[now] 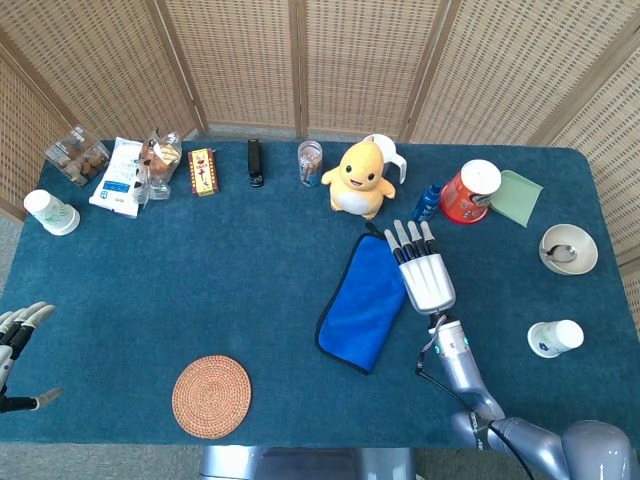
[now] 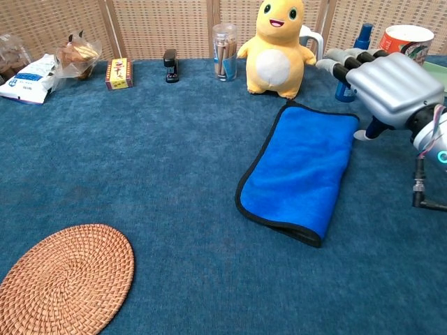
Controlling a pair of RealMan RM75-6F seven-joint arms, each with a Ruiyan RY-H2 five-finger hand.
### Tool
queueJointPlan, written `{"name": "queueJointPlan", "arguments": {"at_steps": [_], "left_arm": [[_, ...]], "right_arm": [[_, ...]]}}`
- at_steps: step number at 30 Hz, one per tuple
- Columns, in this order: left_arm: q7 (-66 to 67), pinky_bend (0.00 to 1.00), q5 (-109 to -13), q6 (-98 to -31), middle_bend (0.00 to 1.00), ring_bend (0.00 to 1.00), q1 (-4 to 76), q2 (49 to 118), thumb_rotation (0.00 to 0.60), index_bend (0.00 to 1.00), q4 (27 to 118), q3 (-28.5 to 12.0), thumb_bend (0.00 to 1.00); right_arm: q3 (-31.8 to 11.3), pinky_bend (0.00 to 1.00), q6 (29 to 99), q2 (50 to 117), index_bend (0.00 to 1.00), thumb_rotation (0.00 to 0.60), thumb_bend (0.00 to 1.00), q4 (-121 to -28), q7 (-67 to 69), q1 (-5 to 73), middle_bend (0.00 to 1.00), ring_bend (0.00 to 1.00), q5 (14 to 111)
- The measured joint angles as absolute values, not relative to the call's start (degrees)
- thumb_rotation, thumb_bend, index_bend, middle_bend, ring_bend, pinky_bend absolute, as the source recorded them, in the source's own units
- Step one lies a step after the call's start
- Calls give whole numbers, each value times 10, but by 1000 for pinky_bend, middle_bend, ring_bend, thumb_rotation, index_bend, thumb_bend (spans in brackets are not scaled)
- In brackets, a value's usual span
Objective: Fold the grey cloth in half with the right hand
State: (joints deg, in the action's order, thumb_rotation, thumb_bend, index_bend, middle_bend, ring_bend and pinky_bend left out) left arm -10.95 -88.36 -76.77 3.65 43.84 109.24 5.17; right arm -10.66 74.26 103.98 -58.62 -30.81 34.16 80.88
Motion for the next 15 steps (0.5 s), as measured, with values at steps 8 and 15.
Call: {"name": "queueJointPlan", "arguments": {"at_steps": [8,15], "left_arm": [[-114,0,-887,-768,0,0,37,437,600,0,1092,53,122],[-116,0,-893,-777,0,0,32,436,600,0,1092,54,121]], "right_arm": [[-97,170,774,998,0,600,0,-635,-276,329,0,0,839],[-80,159,821,939,0,600,0,-674,-191,309,0,0,885]]}}
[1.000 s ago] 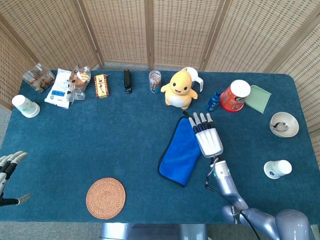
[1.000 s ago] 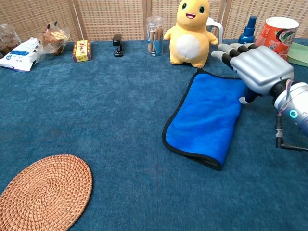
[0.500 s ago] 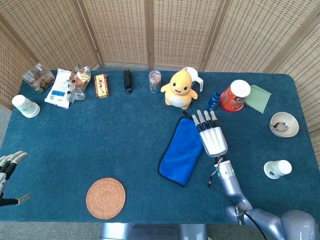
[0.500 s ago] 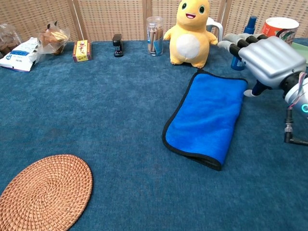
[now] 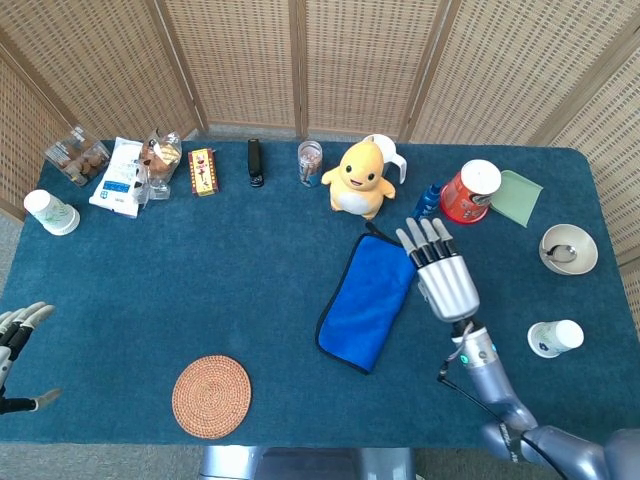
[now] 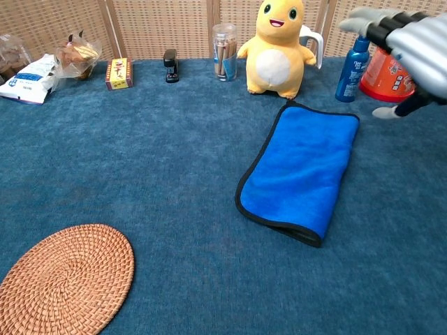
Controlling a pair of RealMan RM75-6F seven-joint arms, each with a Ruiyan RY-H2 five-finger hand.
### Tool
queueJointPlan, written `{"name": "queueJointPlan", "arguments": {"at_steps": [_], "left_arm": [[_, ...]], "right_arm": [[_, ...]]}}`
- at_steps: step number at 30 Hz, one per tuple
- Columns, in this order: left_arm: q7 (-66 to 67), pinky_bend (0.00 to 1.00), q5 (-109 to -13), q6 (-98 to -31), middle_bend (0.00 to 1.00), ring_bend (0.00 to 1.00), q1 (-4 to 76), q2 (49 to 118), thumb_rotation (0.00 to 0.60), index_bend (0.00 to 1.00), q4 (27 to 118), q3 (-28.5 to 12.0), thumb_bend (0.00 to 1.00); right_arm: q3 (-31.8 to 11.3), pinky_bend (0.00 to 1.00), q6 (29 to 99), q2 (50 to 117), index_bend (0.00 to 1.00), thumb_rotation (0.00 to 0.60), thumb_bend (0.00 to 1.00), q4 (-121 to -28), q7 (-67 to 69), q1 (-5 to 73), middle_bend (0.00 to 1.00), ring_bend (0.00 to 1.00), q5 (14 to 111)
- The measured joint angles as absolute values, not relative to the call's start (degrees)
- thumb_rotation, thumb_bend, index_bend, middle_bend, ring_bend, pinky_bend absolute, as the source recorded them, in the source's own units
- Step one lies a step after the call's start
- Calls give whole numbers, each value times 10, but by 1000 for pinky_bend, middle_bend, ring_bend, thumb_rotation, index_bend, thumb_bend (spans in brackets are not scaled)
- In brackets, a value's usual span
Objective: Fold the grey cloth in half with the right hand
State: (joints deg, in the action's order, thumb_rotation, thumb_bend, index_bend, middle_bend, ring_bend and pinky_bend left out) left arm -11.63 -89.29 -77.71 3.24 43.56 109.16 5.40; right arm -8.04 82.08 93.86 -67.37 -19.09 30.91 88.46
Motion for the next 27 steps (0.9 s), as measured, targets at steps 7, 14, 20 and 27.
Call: {"name": "queueJointPlan", "arguments": {"at_steps": [7,14,20,27], "left_arm": [[-106,0,-894,-792,0,0,27,440,600,0,1091,51,122],[-93,0,-896,-811,0,0,20,447,600,0,1089,47,121],[-71,0,-903,-836,0,0,12,461,600,0,1086,43,121],[-46,0,-917,-859,0,0,1,479,600,0,1082,41,122]], "right_arm": [[-52,123,895,862,0,597,0,-744,-120,256,0,0,922],[-24,104,940,797,0,589,0,-860,-108,190,0,0,926],[3,54,995,737,0,589,0,-961,-125,113,0,0,922],[41,23,1045,698,0,589,0,-993,-106,42,0,0,940]]}}
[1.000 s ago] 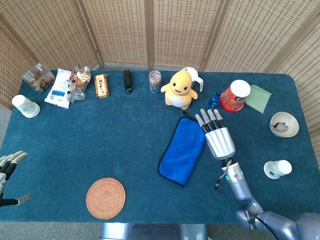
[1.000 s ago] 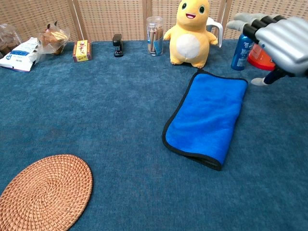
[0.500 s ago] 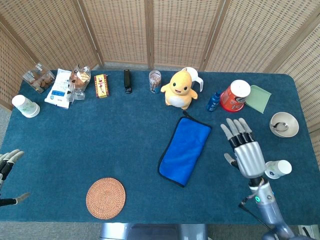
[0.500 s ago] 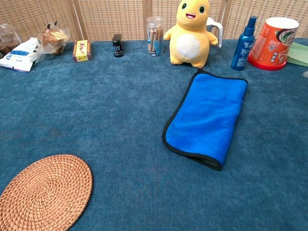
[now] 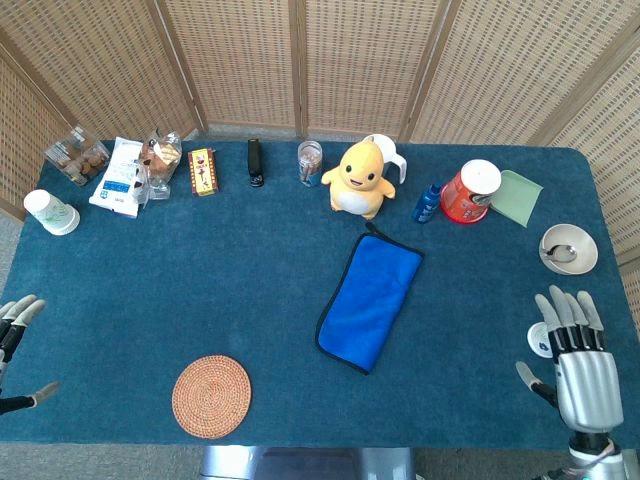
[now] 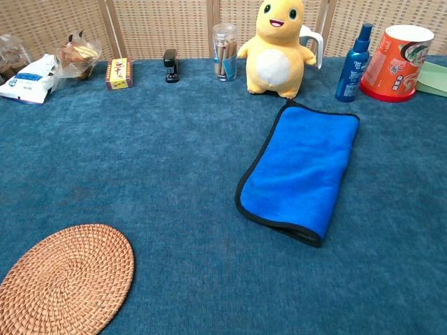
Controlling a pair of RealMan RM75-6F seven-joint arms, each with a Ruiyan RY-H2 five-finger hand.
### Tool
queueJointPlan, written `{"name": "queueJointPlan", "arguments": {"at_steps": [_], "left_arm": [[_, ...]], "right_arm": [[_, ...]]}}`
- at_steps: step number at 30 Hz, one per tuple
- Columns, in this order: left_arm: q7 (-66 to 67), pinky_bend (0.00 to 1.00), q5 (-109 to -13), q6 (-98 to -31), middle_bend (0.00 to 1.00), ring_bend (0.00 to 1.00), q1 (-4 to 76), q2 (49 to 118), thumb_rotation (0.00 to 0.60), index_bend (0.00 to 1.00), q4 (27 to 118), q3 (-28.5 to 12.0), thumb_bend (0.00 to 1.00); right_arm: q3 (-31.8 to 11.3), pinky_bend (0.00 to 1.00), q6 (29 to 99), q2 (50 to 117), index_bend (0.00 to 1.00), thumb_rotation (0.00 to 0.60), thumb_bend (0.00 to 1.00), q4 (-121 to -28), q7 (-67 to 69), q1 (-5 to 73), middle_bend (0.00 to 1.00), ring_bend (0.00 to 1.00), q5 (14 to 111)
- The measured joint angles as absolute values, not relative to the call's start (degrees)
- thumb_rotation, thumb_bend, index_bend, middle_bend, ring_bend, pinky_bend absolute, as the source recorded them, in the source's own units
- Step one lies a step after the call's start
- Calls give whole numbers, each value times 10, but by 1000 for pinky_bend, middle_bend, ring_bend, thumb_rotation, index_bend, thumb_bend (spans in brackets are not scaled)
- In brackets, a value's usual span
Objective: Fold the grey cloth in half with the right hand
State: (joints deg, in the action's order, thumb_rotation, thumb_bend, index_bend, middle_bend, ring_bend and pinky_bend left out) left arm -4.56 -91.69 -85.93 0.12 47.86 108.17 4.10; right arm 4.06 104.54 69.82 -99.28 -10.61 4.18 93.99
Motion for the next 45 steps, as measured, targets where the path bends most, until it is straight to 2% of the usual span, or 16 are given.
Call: {"name": "queueJointPlan", "arguments": {"at_steps": [7,21,23,26,28,45], "left_arm": [[-32,0,-922,-869,0,0,-4,482,600,0,1083,41,122],[-17,0,-934,-874,0,0,-8,486,600,0,1085,43,121],[-16,0,-934,-873,0,0,-7,486,600,0,1083,43,122],[-8,0,-930,-871,0,0,-5,489,600,0,1079,40,121],[-2,0,-928,-871,0,0,-4,493,600,0,1075,37,121],[-28,0,-939,-897,0,0,-12,490,600,0,1067,34,121]], "right_arm": [[50,10,1055,659,0,589,0,-1025,-88,9,0,0,958],[24,11,1046,656,0,600,0,-1018,-67,-10,0,0,959],[16,39,1056,659,1,600,0,-1013,-73,-13,0,0,961],[2,161,1078,672,26,600,0,-999,-91,-19,0,0,971],[-6,202,1087,682,39,600,0,-991,-95,-25,0,0,980],[-16,209,1046,666,41,600,0,-1006,-87,-35,0,0,962]]}}
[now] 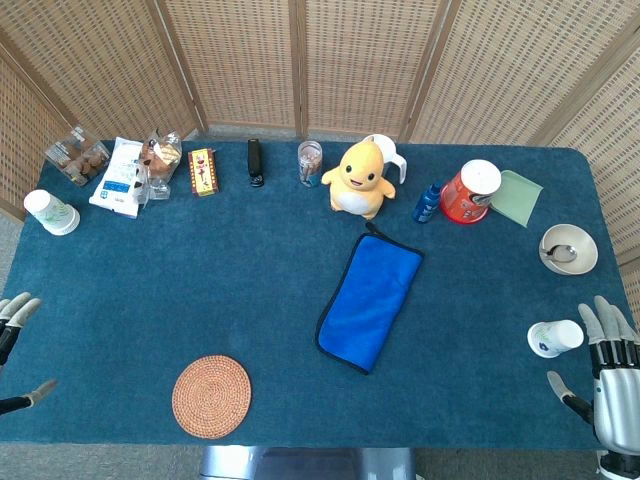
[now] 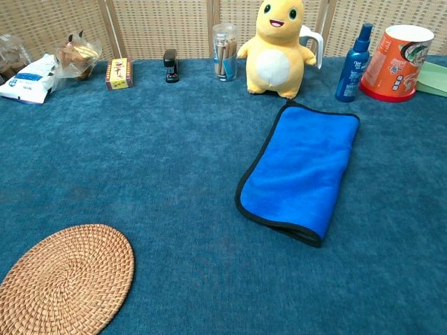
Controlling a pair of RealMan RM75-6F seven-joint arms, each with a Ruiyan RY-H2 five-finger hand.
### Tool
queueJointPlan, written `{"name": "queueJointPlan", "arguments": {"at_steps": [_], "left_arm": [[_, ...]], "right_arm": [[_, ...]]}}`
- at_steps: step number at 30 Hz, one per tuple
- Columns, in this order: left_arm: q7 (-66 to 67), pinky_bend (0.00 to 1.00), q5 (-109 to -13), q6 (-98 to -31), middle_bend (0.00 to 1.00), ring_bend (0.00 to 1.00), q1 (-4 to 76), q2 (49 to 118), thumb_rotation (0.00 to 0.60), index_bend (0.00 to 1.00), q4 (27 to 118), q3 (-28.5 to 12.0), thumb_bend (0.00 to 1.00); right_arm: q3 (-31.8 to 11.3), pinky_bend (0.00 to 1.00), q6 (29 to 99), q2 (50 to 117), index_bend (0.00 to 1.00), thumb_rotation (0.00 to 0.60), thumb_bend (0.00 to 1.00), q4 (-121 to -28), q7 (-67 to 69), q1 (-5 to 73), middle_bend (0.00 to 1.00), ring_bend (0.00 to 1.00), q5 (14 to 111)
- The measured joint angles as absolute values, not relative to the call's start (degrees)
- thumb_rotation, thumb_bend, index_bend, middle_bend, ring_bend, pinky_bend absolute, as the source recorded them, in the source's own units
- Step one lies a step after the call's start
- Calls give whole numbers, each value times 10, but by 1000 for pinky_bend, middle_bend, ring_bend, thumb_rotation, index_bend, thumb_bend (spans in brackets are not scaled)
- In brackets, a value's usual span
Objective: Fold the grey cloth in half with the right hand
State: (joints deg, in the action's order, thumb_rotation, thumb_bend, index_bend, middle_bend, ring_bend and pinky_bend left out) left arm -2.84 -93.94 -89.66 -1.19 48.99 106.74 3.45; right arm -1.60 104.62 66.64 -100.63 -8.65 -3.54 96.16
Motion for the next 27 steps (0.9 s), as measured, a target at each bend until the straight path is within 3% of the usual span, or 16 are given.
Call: {"name": "queueJointPlan", "arguments": {"at_steps": [27], "left_arm": [[-24,0,-935,-887,0,0,-10,489,600,0,1071,35,122]], "right_arm": [[-24,190,1025,657,40,600,0,-1015,-77,-46,0,0,964]]}}
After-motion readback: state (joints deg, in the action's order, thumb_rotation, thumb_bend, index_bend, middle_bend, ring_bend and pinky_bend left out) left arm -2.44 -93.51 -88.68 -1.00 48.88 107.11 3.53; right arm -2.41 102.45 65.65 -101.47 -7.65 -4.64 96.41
